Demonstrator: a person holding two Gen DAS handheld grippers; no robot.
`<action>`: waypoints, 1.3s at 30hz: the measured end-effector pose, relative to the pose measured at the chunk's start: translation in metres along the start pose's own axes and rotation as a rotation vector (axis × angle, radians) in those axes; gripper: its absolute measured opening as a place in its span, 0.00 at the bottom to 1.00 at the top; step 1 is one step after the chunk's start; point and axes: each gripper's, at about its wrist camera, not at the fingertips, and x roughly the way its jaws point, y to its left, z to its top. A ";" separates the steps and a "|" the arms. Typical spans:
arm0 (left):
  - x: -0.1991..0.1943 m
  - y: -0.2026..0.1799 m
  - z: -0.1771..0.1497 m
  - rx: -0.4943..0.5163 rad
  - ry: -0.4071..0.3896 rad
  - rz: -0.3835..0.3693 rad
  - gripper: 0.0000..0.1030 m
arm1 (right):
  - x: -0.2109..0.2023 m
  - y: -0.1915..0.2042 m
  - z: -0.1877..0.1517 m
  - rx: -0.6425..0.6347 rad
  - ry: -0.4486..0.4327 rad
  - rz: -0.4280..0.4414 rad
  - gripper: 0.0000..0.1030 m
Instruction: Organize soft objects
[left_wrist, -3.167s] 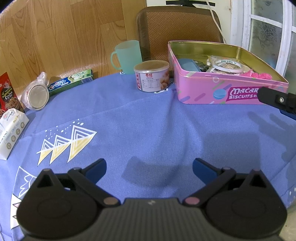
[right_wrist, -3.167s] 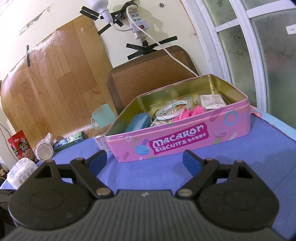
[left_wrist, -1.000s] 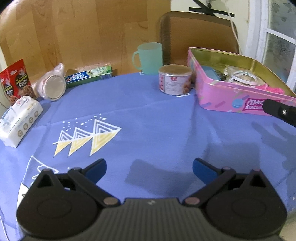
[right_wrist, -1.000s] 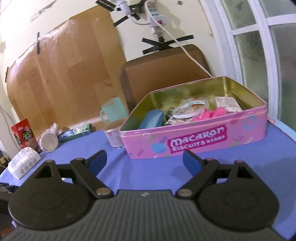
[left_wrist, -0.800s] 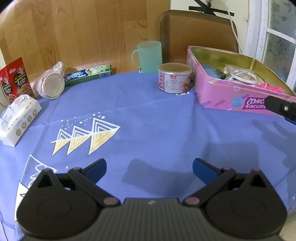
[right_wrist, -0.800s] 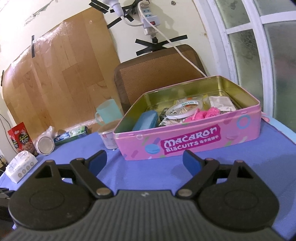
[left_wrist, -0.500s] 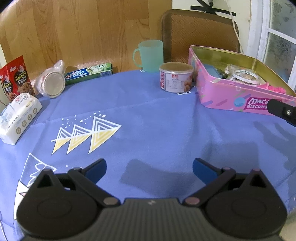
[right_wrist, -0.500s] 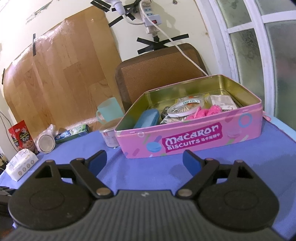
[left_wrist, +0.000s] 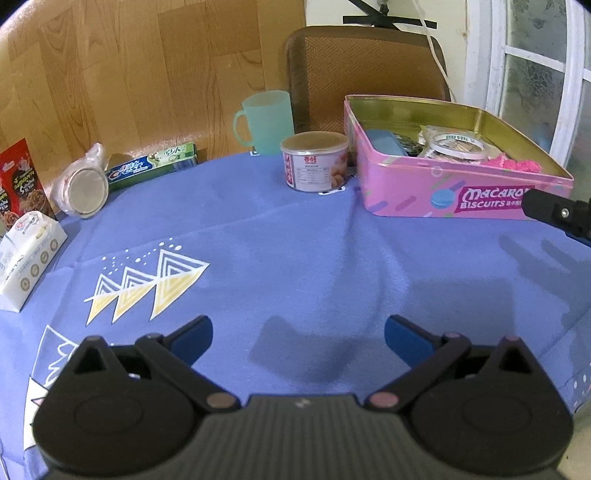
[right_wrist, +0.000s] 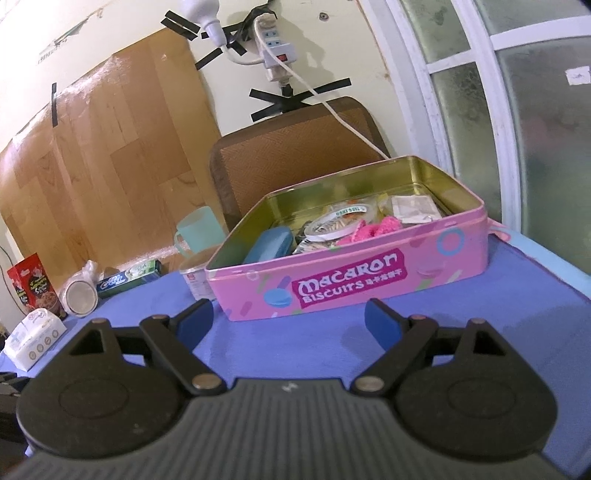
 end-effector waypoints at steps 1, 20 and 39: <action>0.000 0.000 0.000 -0.002 0.001 0.000 1.00 | 0.000 0.001 0.000 -0.003 -0.001 0.001 0.88; 0.001 -0.007 -0.001 0.019 0.007 -0.011 1.00 | 0.000 -0.002 -0.002 0.006 0.008 0.007 0.88; 0.002 -0.009 -0.001 0.026 0.013 -0.016 1.00 | 0.002 -0.002 -0.001 0.001 0.014 0.016 0.88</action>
